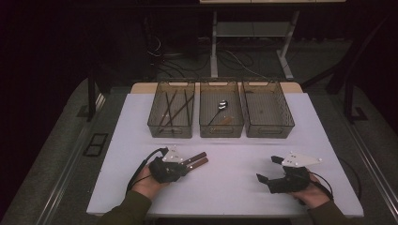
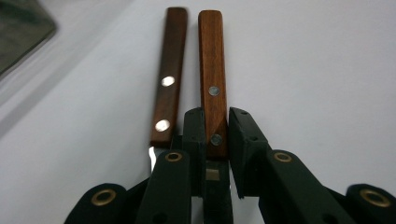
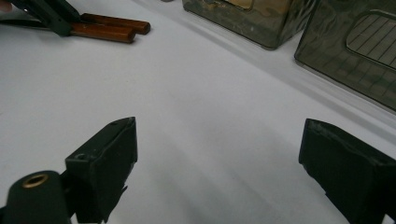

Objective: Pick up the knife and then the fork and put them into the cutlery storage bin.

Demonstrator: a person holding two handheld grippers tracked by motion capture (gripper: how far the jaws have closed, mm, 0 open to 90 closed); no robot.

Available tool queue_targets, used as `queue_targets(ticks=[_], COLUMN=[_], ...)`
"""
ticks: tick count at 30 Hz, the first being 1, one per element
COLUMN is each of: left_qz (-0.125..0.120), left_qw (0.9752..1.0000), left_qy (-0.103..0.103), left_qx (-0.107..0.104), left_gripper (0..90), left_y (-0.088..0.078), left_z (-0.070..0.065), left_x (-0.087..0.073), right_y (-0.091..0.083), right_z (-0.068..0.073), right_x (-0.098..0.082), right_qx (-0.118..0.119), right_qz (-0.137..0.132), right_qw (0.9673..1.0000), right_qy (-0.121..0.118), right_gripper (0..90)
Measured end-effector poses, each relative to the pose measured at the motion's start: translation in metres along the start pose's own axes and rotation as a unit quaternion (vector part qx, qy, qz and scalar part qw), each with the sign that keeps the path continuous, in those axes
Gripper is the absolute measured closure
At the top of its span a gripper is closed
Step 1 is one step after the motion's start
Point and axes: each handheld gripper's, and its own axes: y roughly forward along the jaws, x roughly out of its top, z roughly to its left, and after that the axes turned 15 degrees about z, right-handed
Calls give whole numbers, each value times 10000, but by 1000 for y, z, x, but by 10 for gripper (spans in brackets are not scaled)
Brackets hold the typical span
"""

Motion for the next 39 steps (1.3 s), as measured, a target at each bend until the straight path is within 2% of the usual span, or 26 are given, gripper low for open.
queue_targets(ticks=[2, 3, 4, 7, 11, 13, 16, 20, 25, 29, 35, 37, 38, 39], left_qz=[6, -24, -25, -147, -163, -151, -162, -146, -85, 13, 60, 55, 31, 40], left_qw=[9999, 9999, 9999, 9996, 9989, 9981, 9963, 9938, 9893, 9844, 9780, 9745, 9736, 9729], left_qy=[111, 82, 141, 162, 306, 428, 613, 865, 1198, 1492, 1798, 1944, 1988, 2031], left_qx=[6, -58, -75, -184, -331, -417, -576, -681, -822, -936, -1057, -1117, -1116, -1108], left_gripper=[768, 768, 768, 768, 768, 768, 768, 768, 768, 768, 767, 767, 767, 767], left_y=[-1, -1, -3, -6, -10, -12, -15, -17, -16, -12, -6, -5, -5, -4], left_z=[-2, -3, -2, -3, -5, -6, -8, -13, -17, -21, -26, -30, -32, -34], left_x=[4, 5, 6, 9, 15, 20, 29, 43, 62, 80, 102, 108, 110, 110], right_y=[0, -1, -1, -4, -7, -9, -9, -6, -6, -2, 9, 12, 16, 19], right_z=[-1, -1, -1, -3, -3, -2, -2, -1, 3, 6, 14, 17, 18, 20], right_x=[0, 0, 1, 3, 7, 9, 13, 21, 33, 46, 69, 75, 79, 81], right_qx=[14, 27, 51, 204, 390, 541, 900, 1076, 1303, 1460, 1691, 1724, 1742, 1774], right_qz=[31, 49, 72, 108, 210, 290, 360, 469, 481, 534, 713, 798, 855, 877], right_qw=[10000, 10000, 9999, 9997, 9989, 9977, 9944, 9908, 9861, 9815, 9709, 9677, 9642, 9627], right_qy=[-25, -43, -52, -69, -175, -295, -424, -680, -915, -1117, -1540, -1657, -1806, -1848], right_gripper=[117, 117, 117, 117, 117, 117, 147, 147, 146, 147, 149, 153, 154, 155])
